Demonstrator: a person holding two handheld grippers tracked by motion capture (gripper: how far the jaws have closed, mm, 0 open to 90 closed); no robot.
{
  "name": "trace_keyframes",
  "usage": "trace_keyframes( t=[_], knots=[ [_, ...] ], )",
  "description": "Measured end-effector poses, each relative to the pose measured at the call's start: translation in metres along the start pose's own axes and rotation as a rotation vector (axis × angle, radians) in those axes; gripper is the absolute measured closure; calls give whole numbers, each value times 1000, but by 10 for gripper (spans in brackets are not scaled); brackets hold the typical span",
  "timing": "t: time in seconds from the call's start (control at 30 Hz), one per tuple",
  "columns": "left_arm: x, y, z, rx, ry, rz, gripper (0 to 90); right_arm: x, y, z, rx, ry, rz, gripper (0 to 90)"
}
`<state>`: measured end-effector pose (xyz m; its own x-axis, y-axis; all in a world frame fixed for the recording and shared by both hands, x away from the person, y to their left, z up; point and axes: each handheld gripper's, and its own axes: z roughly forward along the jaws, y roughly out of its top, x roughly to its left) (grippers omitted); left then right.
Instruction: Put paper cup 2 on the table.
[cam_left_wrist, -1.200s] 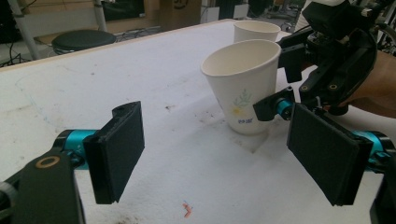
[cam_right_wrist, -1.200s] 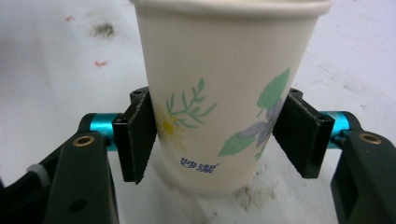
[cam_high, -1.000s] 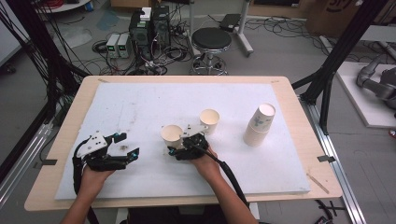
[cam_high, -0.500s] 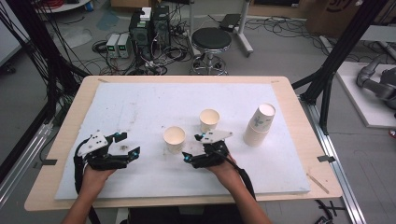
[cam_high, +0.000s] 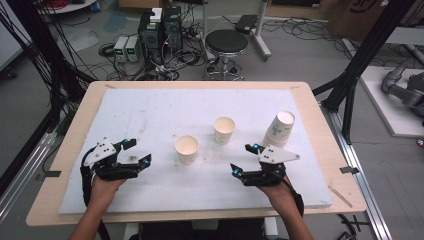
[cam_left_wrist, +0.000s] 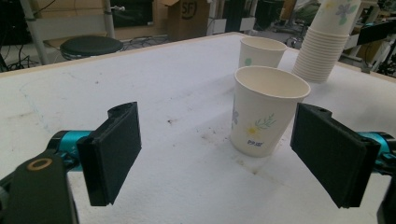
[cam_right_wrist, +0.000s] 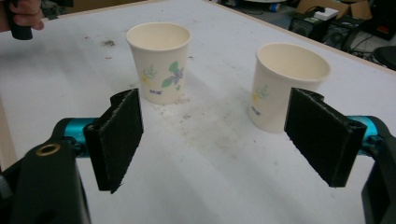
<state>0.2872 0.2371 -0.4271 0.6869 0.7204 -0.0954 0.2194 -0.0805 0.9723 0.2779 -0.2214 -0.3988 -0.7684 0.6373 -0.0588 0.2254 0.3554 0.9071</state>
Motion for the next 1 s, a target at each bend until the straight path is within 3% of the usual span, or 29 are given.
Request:
trace_keyframes(
  t=[0.37,0.5,0.77,1.0],
  knots=[
    [-3,4,-10,-34,-5,16,163,-6,-9,-34,-72,-103,34,201],
    [-4,4,-12,-34,-14,15,163,-4,-13,-41,-60,-135,21,201],
    [-5,4,-16,-40,-15,21,163,-3,-21,-46,-37,-162,17,202],
    [-7,3,-14,-30,-17,26,163,-1,-21,-49,-52,-171,11,201]
  ],
)
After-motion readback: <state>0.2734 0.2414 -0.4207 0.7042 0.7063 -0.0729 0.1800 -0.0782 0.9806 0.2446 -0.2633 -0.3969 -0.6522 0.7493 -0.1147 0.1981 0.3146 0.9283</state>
